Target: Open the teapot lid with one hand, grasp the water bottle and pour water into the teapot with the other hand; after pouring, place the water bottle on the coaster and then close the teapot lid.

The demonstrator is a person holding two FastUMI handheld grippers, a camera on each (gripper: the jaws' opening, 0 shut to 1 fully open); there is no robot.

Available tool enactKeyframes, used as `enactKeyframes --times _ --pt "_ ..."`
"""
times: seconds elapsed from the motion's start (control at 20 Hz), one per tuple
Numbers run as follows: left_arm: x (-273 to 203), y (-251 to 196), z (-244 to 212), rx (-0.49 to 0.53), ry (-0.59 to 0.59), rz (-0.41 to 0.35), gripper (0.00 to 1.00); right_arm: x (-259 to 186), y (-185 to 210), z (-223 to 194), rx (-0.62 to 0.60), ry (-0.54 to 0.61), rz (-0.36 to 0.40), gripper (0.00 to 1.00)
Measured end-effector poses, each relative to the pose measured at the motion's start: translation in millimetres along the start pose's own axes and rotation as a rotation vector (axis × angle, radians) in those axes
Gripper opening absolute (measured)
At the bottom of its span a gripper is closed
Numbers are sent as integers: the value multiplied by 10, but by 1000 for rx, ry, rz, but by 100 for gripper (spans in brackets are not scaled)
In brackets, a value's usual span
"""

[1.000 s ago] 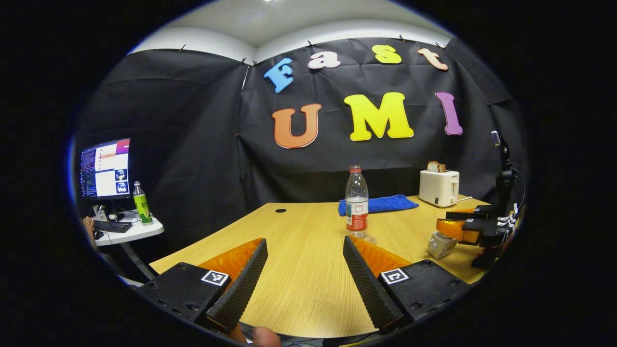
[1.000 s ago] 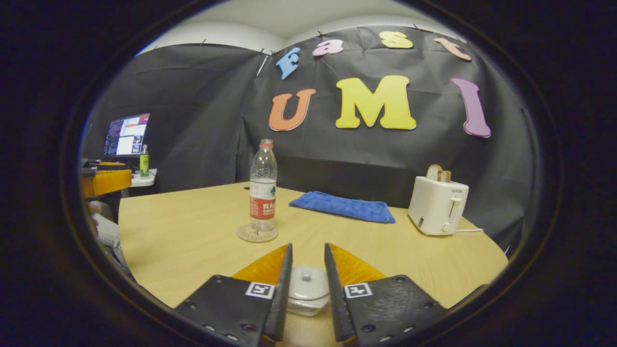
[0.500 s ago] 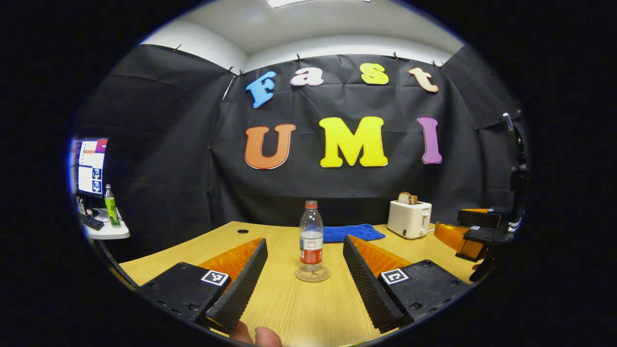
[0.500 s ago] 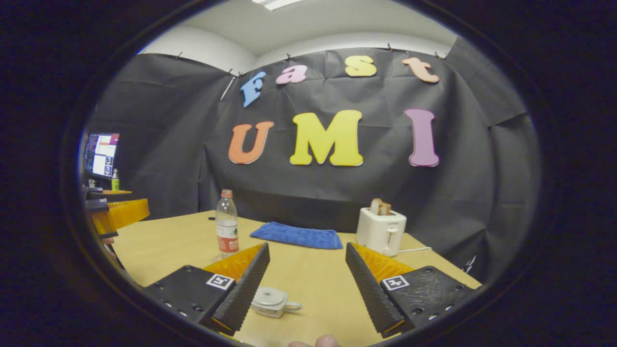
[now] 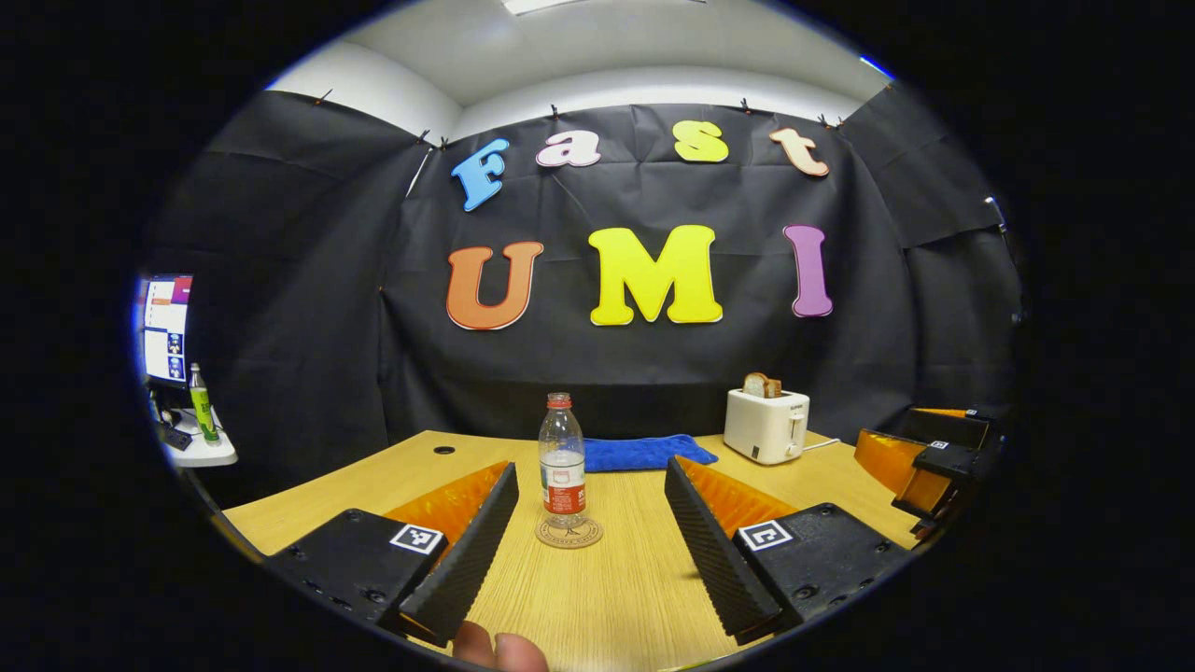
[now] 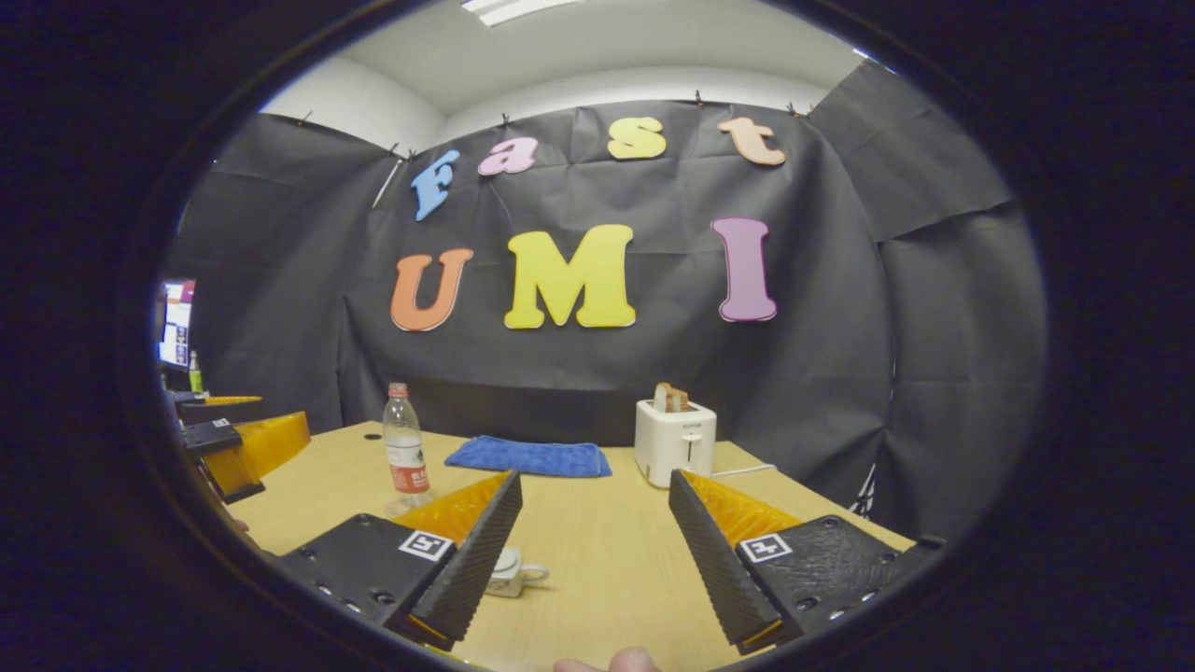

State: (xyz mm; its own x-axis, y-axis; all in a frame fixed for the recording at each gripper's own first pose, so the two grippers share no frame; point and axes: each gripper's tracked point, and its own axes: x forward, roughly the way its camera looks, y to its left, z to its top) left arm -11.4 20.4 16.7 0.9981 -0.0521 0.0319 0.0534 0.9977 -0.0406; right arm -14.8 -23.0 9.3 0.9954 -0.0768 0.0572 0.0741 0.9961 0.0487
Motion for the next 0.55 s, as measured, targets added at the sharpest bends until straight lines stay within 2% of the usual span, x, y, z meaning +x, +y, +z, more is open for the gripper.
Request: enactKeyframes --times 0.25,0.55 --pt "-39 19 34 -24 -2 -4 99 -72 29 144 -15 -43 3 95" --pt "-22 27 29 -8 -5 -7 99 -55 163 107 -24 -25 22 95"
